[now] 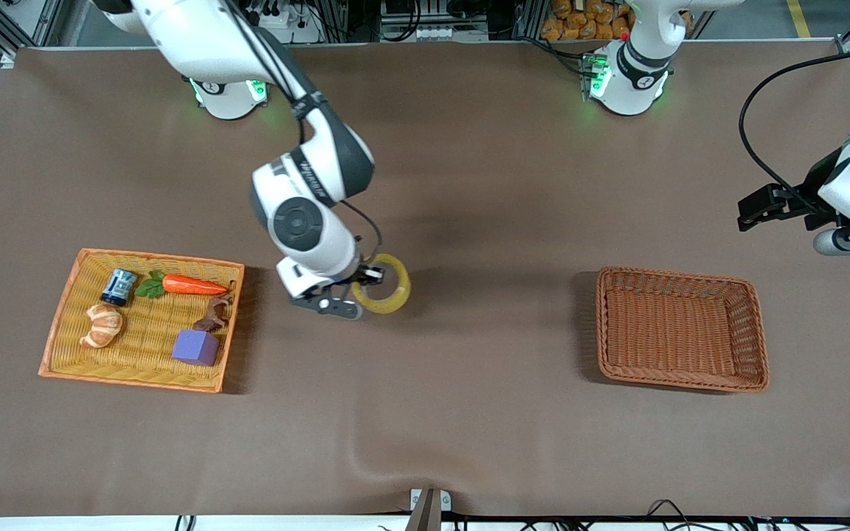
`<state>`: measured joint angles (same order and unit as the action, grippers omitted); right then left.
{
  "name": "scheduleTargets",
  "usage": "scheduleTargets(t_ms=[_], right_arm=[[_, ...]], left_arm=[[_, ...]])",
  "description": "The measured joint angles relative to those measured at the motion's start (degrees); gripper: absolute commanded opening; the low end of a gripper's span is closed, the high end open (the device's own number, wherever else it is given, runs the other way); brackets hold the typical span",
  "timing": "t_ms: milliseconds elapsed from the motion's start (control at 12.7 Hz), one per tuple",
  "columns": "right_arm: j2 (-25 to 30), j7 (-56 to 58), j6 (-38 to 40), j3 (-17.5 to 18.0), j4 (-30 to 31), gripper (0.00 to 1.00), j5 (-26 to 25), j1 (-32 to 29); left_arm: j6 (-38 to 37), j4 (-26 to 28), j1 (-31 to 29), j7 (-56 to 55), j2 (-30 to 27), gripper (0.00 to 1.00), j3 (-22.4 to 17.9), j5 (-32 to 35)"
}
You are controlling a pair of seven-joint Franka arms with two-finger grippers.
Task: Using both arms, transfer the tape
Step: 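Carry the tape roll with the right gripper toward the table middle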
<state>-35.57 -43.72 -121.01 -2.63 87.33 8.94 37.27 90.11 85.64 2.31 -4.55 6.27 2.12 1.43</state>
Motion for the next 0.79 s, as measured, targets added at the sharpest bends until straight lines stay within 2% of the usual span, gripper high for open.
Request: scheduleTargets(t_ms=[157,236,315,472,787], right_arm=[[-3.81,-3.71,-6.76,-0.05,-0.23,0.00,0.00,4.44],[-5.73,-4.58,-9.11,-0.12,-0.55,0.26,0.00,5.63],[-7.50,-4.74,-10.34,-0.19,-1.19,0.99,0.00,6.03],[-9.78,-4.72,-10.67,-0.31,-3.37,1.00,0.00,6.05],[-8.93,-4.63,-9.12,-0.94,-7.00,1.00,0.00,5.95]], left_arm=[[0.12,0.00,-0.05,0.00,0.00,1.00,-0.03,0.00],[0.21,0.00,-0.07,0.00,0.00,1.00,-0.03,0.00],[0.27,0.02,-0.07,0.00,0.01,1.00,-0.02,0.00],[0.34,0.05,-0.07,0.00,0.07,1.00,-0.02,0.00],[1.38,0.30,0.13,0.00,0.96,1.00,0.12,-0.27]])
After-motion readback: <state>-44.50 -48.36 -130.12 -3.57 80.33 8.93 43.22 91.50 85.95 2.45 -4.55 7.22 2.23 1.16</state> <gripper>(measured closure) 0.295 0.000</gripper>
